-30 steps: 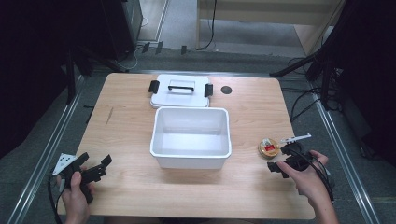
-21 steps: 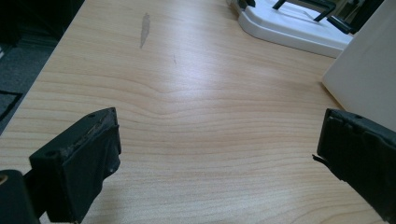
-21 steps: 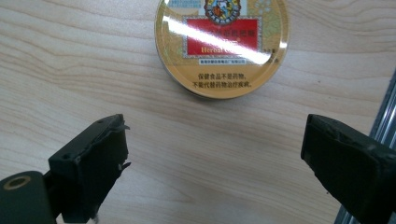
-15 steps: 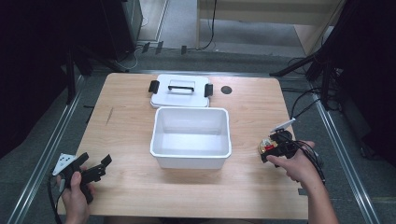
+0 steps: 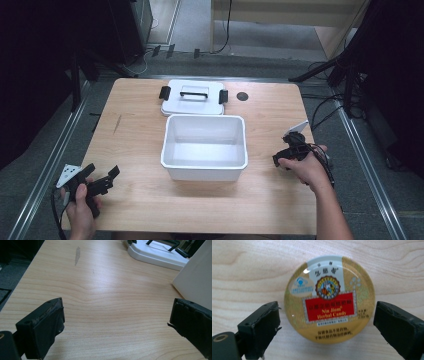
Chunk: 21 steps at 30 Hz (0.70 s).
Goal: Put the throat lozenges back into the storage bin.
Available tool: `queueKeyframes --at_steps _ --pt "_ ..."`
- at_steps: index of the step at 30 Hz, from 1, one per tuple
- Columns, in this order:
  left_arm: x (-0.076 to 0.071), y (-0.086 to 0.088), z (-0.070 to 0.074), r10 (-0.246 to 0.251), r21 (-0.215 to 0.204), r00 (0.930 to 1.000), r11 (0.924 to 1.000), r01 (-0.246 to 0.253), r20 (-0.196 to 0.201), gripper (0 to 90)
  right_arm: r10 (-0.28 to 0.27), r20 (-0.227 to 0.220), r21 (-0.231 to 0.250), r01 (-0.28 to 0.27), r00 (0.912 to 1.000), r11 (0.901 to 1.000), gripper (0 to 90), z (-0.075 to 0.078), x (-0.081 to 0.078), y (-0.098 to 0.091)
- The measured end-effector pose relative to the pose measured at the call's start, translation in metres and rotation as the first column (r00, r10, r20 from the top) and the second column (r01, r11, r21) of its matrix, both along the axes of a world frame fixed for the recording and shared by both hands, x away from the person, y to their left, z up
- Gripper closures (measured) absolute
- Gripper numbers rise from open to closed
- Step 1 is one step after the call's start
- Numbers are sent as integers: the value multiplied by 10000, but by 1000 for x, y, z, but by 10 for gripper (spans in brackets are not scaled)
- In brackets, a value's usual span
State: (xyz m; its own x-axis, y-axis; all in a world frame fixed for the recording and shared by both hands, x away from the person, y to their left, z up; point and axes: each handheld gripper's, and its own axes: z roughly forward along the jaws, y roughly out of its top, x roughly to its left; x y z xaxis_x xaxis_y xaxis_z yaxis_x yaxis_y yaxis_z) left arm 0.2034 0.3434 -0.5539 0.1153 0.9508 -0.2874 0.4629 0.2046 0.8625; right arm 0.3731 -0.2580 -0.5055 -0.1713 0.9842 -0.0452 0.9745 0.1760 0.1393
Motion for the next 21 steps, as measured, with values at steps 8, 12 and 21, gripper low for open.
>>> queueKeyframes --at_steps 8,12,21 --pt "0 0 0 -18 6 10000 10000 18 -6 3 -254 88 -7 255 9996 9997 197 -2 6 4" --pt "0 1 0 -29 -94 10000 10000 29 -9 3 44 146 243 -48 9999 9997 203 6 6 3" --pt "0 0 0 -26 -30 10000 10000 26 -11 3 954 481 427 -975 9943 9943 204 28 4 15"
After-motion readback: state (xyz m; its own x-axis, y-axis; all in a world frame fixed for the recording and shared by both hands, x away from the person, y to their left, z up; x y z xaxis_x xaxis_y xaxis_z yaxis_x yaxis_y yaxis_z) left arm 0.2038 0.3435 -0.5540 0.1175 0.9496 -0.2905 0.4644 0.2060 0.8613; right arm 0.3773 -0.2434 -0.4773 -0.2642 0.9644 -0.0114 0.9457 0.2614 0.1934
